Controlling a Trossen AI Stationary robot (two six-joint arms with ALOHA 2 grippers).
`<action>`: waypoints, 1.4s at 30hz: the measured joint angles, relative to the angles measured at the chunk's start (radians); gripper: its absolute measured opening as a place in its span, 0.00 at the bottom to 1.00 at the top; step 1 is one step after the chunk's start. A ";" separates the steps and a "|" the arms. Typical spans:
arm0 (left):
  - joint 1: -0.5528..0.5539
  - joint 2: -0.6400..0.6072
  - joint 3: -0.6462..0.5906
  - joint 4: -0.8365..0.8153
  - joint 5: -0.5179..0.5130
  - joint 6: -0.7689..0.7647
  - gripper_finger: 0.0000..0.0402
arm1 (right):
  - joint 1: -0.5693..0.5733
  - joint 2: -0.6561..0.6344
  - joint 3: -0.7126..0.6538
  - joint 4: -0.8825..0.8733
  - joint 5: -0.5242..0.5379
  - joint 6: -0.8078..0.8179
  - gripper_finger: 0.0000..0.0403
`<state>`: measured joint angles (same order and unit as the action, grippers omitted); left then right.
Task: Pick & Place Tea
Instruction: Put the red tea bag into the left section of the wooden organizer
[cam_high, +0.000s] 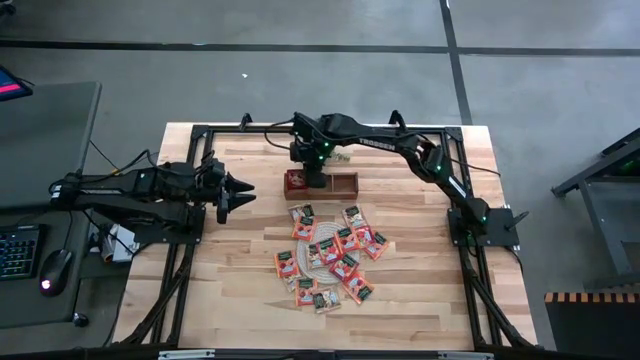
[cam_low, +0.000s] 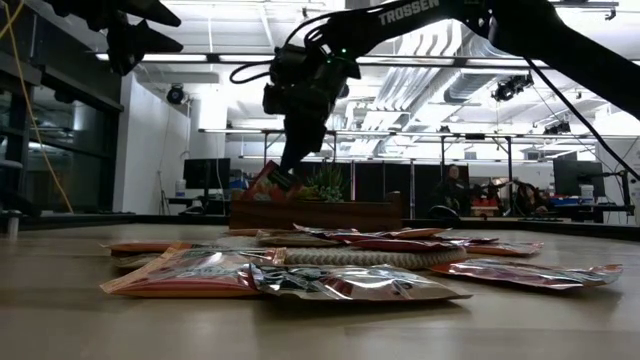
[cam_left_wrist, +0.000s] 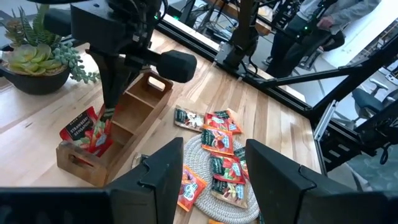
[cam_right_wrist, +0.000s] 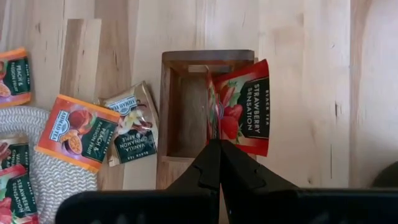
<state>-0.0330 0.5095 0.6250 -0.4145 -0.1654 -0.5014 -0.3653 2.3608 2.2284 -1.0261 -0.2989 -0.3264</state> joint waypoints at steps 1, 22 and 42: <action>0.000 0.000 0.000 0.000 0.000 0.000 0.43 | 0.000 0.000 0.000 0.000 0.000 0.000 0.00; 0.000 0.000 0.000 0.000 0.000 0.000 0.43 | 0.000 0.000 0.000 -0.001 0.068 0.004 0.00; 0.000 0.000 0.000 0.000 0.000 0.000 0.43 | 0.004 -0.011 0.004 -0.005 0.039 -0.005 0.00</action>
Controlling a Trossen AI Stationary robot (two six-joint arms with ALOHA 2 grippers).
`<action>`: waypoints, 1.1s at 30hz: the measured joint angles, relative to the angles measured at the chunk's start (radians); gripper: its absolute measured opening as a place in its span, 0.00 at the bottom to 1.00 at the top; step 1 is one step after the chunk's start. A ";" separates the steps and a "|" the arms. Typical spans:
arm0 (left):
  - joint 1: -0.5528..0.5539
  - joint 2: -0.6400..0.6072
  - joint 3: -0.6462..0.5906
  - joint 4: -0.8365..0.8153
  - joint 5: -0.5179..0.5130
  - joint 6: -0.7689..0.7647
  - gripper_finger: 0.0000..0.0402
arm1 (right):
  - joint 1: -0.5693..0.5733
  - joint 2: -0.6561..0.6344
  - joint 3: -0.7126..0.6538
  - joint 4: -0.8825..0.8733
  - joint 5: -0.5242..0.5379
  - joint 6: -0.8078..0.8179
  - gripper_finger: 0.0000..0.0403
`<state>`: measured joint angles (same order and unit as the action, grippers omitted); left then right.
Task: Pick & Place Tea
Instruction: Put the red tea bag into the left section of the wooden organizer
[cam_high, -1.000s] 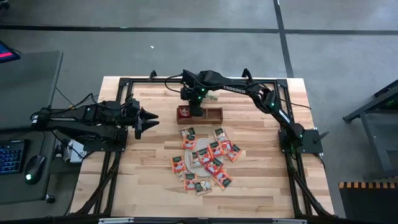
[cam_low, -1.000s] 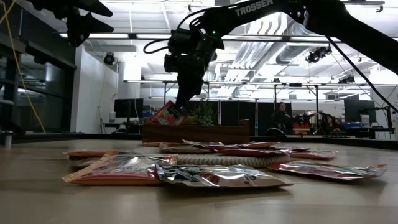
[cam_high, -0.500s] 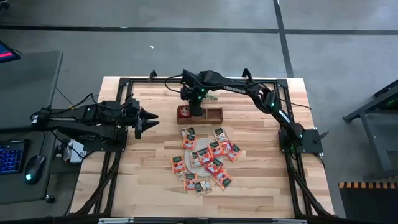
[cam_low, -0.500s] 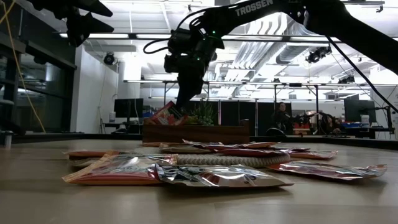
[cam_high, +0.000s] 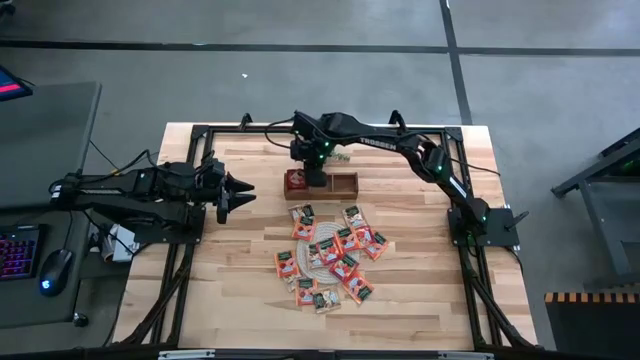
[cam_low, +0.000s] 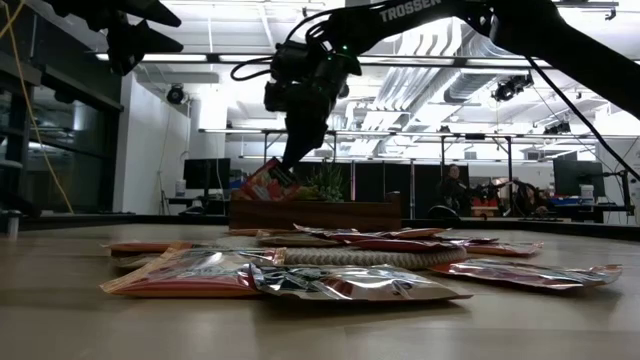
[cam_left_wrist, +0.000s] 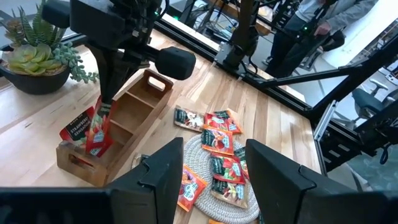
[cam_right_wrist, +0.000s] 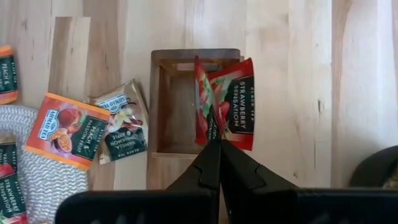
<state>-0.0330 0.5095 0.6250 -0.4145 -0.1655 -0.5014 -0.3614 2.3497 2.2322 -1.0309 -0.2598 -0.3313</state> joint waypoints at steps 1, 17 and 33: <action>0.000 0.000 0.000 0.000 0.000 0.000 0.43 | 0.001 0.000 0.000 0.000 0.002 -0.001 0.00; 0.000 0.000 0.000 0.000 0.000 0.001 0.43 | 0.002 0.000 0.000 -0.001 0.026 -0.008 0.23; 0.000 0.000 0.000 0.000 0.000 0.002 0.43 | 0.004 -0.006 -0.002 0.046 -0.034 0.081 0.29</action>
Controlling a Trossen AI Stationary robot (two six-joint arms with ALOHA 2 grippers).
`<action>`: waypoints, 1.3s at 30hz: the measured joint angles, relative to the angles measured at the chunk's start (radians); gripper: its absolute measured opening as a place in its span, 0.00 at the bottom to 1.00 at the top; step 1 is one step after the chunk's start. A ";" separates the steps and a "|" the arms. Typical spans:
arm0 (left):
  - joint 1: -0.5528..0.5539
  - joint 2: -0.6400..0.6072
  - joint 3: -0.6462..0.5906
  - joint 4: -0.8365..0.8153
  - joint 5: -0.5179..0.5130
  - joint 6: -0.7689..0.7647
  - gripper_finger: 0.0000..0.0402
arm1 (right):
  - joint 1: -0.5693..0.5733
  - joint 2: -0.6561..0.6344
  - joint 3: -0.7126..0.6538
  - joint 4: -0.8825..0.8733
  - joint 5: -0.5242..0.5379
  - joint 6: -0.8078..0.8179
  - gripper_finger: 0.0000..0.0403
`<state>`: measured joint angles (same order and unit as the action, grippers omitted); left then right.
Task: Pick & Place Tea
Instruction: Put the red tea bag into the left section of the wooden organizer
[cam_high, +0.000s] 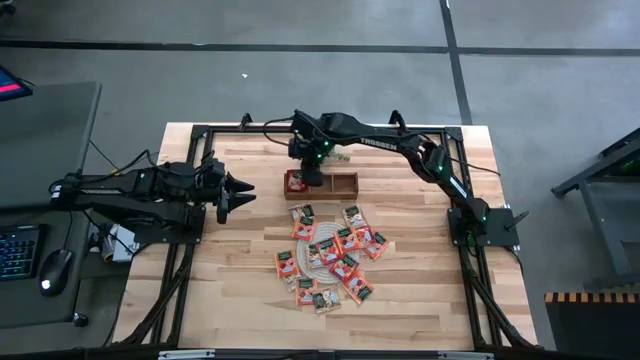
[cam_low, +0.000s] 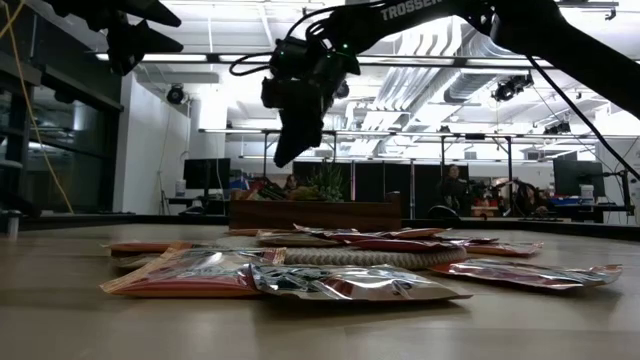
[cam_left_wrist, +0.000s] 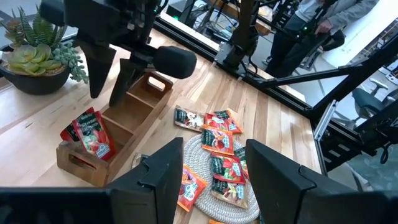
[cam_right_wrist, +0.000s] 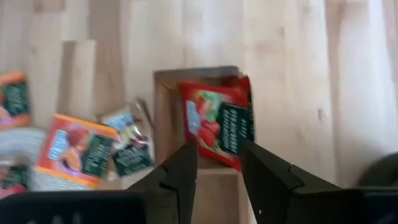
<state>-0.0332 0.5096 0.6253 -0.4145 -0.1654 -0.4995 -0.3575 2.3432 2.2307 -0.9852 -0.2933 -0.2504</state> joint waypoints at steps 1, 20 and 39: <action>0.000 0.000 0.000 0.000 0.000 0.000 0.43 | 0.003 0.000 -0.001 0.012 -0.010 0.019 0.29; 0.000 0.000 0.000 0.000 -0.003 -0.002 0.43 | 0.064 0.000 -0.003 0.098 0.075 0.251 0.00; 0.000 0.000 0.000 0.001 -0.005 -0.002 0.43 | 0.092 0.058 -0.005 0.071 0.176 0.481 0.00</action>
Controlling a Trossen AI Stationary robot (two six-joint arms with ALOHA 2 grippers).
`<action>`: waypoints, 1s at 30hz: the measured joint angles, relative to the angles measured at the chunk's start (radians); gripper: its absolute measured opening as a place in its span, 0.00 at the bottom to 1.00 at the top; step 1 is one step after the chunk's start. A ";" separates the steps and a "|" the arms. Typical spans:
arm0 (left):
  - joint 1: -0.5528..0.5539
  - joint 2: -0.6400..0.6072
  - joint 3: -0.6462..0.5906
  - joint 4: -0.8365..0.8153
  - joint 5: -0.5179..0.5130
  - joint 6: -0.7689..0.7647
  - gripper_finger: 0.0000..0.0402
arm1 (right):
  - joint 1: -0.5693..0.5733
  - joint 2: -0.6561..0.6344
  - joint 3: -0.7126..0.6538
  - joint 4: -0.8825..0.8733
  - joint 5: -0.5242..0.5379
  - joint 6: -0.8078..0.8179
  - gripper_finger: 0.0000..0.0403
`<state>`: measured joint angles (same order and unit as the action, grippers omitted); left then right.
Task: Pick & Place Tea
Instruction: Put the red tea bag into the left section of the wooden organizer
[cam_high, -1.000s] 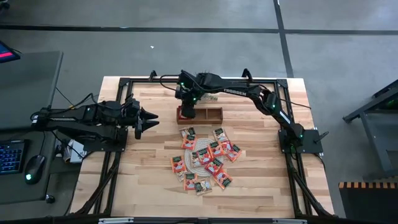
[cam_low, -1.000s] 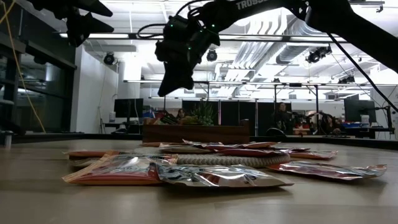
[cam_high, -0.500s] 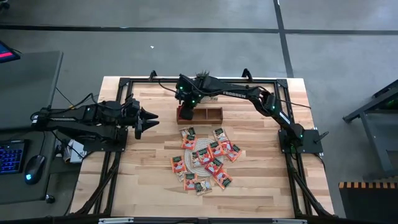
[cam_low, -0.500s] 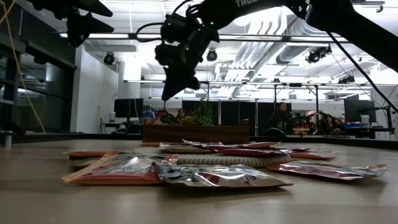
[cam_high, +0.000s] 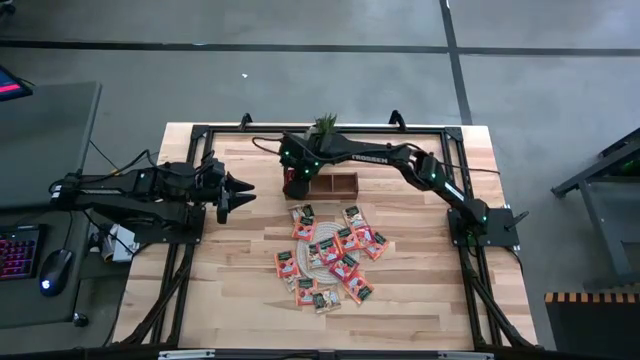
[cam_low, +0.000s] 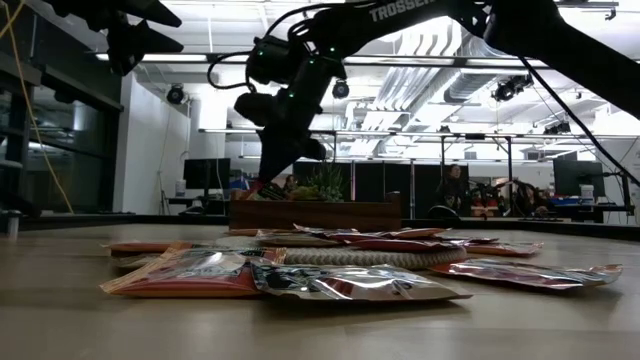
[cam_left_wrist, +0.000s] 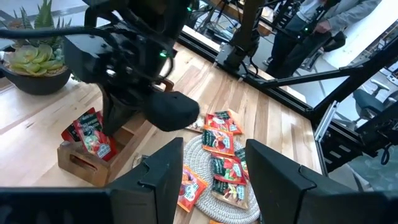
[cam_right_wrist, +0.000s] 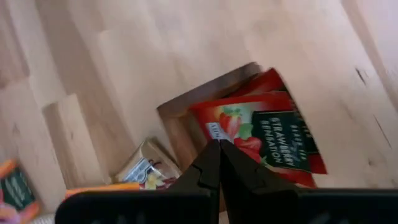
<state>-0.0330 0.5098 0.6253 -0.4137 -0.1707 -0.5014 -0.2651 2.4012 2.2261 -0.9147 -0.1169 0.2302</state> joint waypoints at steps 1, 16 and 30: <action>0.000 0.000 0.000 0.000 0.000 0.000 0.43 | 0.001 0.000 0.000 0.003 0.006 0.024 0.00; 0.000 0.000 0.000 -0.001 -0.008 0.001 0.43 | 0.026 0.025 0.001 -0.019 0.047 0.169 0.00; 0.000 0.000 0.000 -0.009 -0.007 0.002 0.43 | 0.019 0.043 0.000 -0.035 0.094 0.218 0.00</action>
<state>-0.0330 0.5098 0.6250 -0.4229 -0.1776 -0.4992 -0.2463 2.4443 2.2265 -0.9498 -0.0230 0.4480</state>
